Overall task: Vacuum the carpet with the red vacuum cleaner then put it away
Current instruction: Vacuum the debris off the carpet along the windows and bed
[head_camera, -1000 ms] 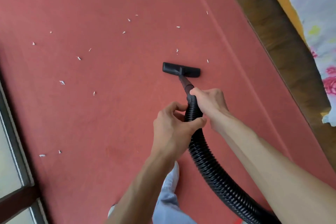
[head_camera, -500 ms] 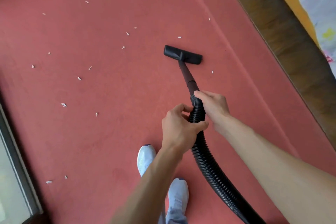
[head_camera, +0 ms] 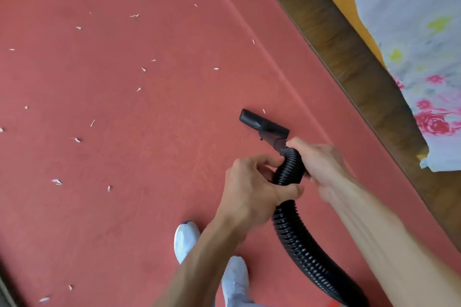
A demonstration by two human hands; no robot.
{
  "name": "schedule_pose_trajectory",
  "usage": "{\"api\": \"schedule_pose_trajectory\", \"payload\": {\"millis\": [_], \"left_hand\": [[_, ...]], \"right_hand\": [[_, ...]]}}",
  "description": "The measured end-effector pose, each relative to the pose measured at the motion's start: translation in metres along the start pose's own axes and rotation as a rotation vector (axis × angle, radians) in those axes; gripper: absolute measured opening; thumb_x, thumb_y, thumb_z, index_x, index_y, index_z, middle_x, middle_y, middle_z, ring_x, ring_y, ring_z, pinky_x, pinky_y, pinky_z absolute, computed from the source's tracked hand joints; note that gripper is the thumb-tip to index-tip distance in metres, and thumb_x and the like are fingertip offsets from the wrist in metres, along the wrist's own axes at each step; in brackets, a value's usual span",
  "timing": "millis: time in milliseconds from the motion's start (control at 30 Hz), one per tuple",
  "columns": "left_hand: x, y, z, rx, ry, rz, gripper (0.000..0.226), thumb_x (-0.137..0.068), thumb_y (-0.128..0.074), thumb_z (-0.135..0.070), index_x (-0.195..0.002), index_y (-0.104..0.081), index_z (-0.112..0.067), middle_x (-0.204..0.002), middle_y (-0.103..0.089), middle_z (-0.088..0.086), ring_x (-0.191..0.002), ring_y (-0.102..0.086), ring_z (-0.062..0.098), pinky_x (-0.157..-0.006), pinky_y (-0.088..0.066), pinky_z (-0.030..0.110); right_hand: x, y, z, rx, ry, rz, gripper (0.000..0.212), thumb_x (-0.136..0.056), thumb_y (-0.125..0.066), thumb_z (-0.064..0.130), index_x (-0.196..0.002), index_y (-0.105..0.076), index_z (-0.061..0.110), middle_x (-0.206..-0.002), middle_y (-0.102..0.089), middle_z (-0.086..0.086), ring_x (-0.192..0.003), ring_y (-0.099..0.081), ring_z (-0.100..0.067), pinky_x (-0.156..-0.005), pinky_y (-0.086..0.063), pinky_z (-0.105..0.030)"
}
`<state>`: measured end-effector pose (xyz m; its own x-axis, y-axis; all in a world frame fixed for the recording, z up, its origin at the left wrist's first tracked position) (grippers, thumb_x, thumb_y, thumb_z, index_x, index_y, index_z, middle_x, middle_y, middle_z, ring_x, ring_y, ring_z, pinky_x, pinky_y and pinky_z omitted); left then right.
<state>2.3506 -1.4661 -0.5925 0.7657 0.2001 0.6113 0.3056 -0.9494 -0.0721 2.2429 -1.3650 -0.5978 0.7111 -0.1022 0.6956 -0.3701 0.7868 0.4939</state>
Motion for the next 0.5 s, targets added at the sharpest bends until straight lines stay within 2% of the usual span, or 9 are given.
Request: {"api": "schedule_pose_trajectory", "payload": {"millis": [133,233,333,400,500], "left_hand": [[-0.031,-0.003,-0.021,0.009,-0.005,-0.035,0.028,-0.066,-0.088,-0.015,-0.090,-0.075,-0.020,-0.058,-0.061,-0.010,-0.054,-0.057,0.006,-0.051,-0.044,0.015],[-0.053,-0.014,-0.021,-0.002,0.027,-0.134,0.027,-0.065,-0.089,-0.019,-0.089,-0.075,-0.023,-0.072,-0.071,-0.001,-0.057,-0.061,0.007,-0.049,-0.044,0.014],[-0.060,-0.030,-0.011,0.030,0.093,-0.189,0.028,-0.069,-0.087,-0.019,-0.093,-0.073,-0.023,-0.078,-0.073,0.003,-0.056,-0.063,0.005,-0.047,-0.043,0.011],[-0.057,-0.037,-0.010,0.054,0.094,-0.195,0.025,-0.070,-0.085,-0.016,-0.089,-0.071,-0.020,-0.074,-0.071,0.001,-0.051,-0.060,0.003,-0.044,-0.042,0.011],[-0.048,-0.051,-0.017,0.036,0.057,-0.141,0.025,-0.067,-0.086,-0.015,-0.085,-0.069,-0.017,-0.056,-0.059,-0.010,-0.048,-0.055,0.003,-0.044,-0.040,0.012]], "right_hand": [[-0.033,0.002,0.023,-0.001,0.010,-0.026,0.017,-0.076,-0.071,0.026,-0.069,-0.062,0.014,-0.060,-0.048,0.000,-0.052,-0.040,-0.017,-0.042,-0.029,-0.023],[-0.062,-0.005,0.027,-0.035,0.018,-0.044,0.017,-0.073,-0.072,0.026,-0.077,-0.068,0.010,-0.068,-0.057,-0.004,-0.061,-0.050,-0.020,-0.055,-0.039,-0.028],[-0.077,-0.009,0.015,0.025,0.022,-0.047,0.026,-0.072,-0.070,0.030,-0.086,-0.075,0.008,-0.077,-0.065,-0.001,-0.067,-0.054,-0.019,-0.060,-0.040,-0.028],[-0.078,-0.003,0.011,0.041,0.048,-0.021,0.031,-0.071,-0.067,0.031,-0.088,-0.075,0.005,-0.075,-0.064,-0.001,-0.066,-0.053,-0.019,-0.061,-0.038,-0.029],[-0.072,0.024,0.008,0.040,0.040,0.016,0.027,-0.074,-0.067,0.027,-0.080,-0.072,0.001,-0.066,-0.054,-0.001,-0.060,-0.043,-0.019,-0.058,-0.032,-0.030]]}}
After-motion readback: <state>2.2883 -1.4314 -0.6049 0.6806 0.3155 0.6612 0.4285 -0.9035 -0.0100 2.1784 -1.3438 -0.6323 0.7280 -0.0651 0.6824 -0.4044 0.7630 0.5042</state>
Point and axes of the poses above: each hand's wrist, its own x-axis away from the middle knuckle, its own y-axis out of the back of the hand, z = x × y, the point moved 1 cm from there along -x, towards the middle knuckle
